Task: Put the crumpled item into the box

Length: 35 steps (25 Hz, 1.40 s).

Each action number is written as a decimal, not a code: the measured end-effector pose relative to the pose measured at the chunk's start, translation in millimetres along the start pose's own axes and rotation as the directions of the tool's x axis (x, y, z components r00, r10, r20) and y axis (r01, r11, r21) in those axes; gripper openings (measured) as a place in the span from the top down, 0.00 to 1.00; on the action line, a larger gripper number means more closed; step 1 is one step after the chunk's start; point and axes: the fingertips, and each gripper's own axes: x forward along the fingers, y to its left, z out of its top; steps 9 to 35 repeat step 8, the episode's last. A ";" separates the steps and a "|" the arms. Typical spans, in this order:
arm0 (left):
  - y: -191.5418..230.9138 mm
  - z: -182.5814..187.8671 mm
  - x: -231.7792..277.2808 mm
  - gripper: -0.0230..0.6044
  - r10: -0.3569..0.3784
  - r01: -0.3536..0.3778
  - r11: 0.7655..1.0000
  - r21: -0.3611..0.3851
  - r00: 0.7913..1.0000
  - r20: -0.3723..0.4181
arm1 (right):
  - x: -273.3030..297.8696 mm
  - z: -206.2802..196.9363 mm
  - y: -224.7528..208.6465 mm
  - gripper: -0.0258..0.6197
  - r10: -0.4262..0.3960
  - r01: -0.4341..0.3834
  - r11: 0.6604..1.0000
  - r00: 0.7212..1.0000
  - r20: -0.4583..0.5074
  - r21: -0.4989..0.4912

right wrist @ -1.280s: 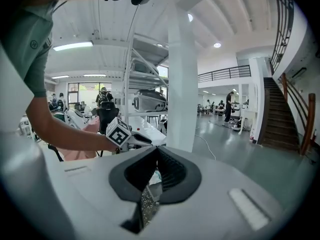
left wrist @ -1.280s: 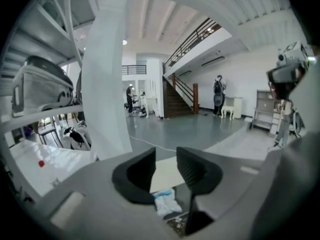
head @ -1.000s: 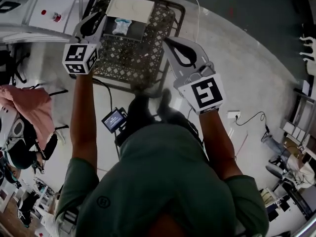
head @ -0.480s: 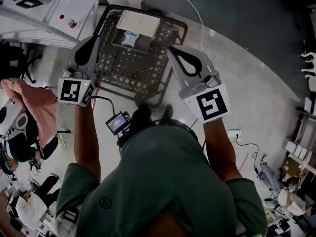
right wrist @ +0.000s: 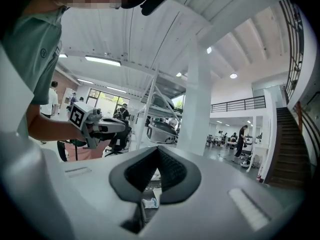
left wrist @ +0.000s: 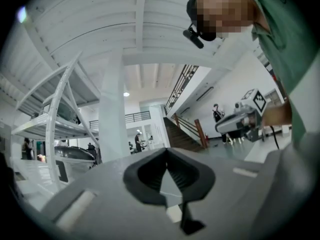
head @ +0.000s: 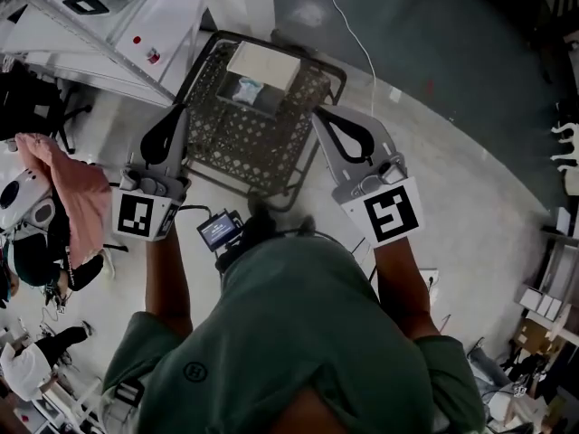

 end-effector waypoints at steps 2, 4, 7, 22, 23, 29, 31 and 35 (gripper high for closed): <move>-6.9 7.2 -4.9 0.96 0.015 -0.015 1.000 -0.015 1.000 0.009 | -6.5 0.7 0.2 0.95 0.009 -0.009 1.000 1.000 -0.001 0.001; -12.8 16.1 -4.7 0.96 0.007 -0.006 1.000 -0.023 1.000 0.019 | -11.2 3.7 -1.4 0.95 0.015 -0.015 1.000 1.000 -0.007 0.008; -12.7 28.9 -4.0 0.96 -0.003 0.003 1.000 -0.003 1.000 0.014 | -13.6 13.0 -3.1 0.95 0.018 -0.018 1.000 1.000 -0.012 0.017; -11.2 33.4 -4.2 0.96 -0.003 0.003 1.000 0.007 1.000 0.012 | -13.8 16.8 -3.4 0.95 0.019 -0.019 1.000 1.000 -0.013 0.020; -11.2 33.4 -4.2 0.96 -0.003 0.003 1.000 0.007 1.000 0.012 | -13.8 16.8 -3.4 0.95 0.019 -0.019 1.000 1.000 -0.013 0.020; -11.2 33.4 -4.2 0.96 -0.003 0.003 1.000 0.007 1.000 0.012 | -13.8 16.8 -3.4 0.95 0.019 -0.019 1.000 1.000 -0.013 0.020; -11.2 33.4 -4.2 0.96 -0.003 0.003 1.000 0.007 1.000 0.012 | -13.8 16.8 -3.4 0.95 0.019 -0.019 1.000 1.000 -0.013 0.020; -11.2 33.4 -4.2 0.96 -0.003 0.003 1.000 0.007 1.000 0.012 | -13.8 16.8 -3.4 0.95 0.019 -0.019 1.000 1.000 -0.013 0.020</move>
